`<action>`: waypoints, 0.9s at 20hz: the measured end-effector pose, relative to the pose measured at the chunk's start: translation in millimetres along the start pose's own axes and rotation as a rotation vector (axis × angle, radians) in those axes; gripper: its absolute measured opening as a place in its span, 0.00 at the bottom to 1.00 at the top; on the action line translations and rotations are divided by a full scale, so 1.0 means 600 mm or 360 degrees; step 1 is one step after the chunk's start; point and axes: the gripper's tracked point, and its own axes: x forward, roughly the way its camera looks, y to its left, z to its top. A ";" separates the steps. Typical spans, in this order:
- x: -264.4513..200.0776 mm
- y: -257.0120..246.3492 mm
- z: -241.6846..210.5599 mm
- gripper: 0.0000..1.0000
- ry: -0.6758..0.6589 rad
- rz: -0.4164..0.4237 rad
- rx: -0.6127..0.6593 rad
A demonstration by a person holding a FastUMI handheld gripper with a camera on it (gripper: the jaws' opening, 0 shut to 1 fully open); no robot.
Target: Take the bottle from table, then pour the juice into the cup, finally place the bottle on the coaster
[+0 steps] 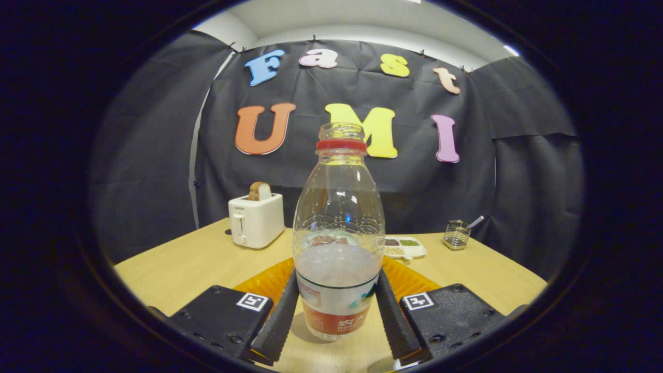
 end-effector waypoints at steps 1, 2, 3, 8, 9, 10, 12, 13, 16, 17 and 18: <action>0.014 0.000 -0.016 0.80 0.0015 -0.0005 -0.0017; 0.024 -0.001 -0.028 0.80 0.0024 -0.0009 -0.0009; 0.033 0.001 -0.035 0.80 0.0022 -0.0005 0.0013; 0.065 0.010 -0.082 0.80 0.0048 0.0035 0.0225; 0.068 0.013 -0.087 0.80 0.0058 0.0038 0.0252; 0.068 0.017 -0.089 0.80 0.0055 0.0045 0.0262; 0.068 0.019 -0.099 0.81 0.0076 0.0030 0.0231; 0.066 0.019 -0.103 0.82 0.0086 0.0019 0.0209; 0.058 0.032 -0.100 0.88 0.0067 0.0060 0.0219; 0.055 0.032 -0.100 0.94 0.0081 0.0063 0.0219; 0.052 0.028 -0.098 0.98 0.0094 0.0049 0.0205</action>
